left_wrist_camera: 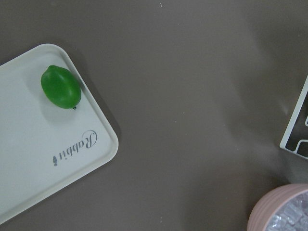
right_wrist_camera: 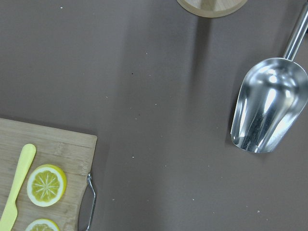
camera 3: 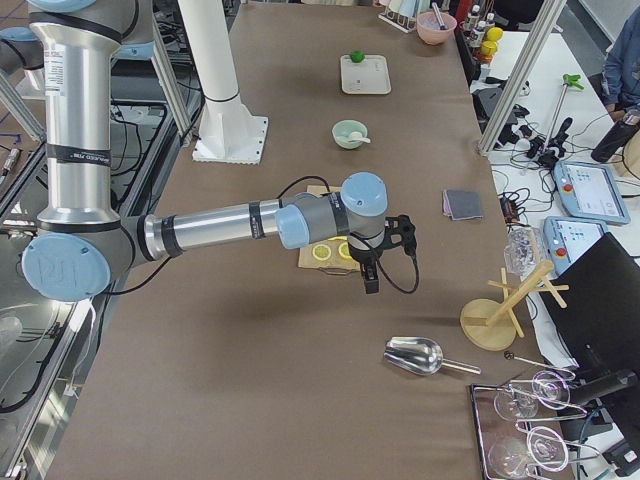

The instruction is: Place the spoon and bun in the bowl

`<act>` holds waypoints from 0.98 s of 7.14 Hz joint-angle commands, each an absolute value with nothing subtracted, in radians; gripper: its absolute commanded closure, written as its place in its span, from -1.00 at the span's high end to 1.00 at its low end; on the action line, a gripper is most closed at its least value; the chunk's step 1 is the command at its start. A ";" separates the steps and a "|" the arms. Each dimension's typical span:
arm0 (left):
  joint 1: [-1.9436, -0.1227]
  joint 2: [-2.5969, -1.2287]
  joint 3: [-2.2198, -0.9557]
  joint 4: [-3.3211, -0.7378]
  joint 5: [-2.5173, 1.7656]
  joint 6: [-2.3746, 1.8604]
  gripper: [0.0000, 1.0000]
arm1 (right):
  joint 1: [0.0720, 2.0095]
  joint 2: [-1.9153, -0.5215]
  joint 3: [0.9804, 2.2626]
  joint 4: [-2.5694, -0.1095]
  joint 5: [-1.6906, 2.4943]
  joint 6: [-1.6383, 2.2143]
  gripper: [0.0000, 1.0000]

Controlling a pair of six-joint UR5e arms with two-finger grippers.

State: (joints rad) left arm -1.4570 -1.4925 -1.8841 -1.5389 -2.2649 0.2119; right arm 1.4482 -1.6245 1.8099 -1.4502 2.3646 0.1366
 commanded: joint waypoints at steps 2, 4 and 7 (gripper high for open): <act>-1.479 -1.459 -1.885 -1.537 -2.290 0.207 0.95 | 1.454 -1.626 1.769 -1.448 2.359 0.137 1.00; -1.492 -1.476 -1.896 -1.536 -2.293 0.215 0.95 | 1.454 -1.628 1.764 -1.447 2.364 0.137 1.00; -1.496 -1.476 -1.898 -1.537 -2.293 0.215 0.95 | 1.453 -1.621 1.764 -1.447 2.362 0.137 1.00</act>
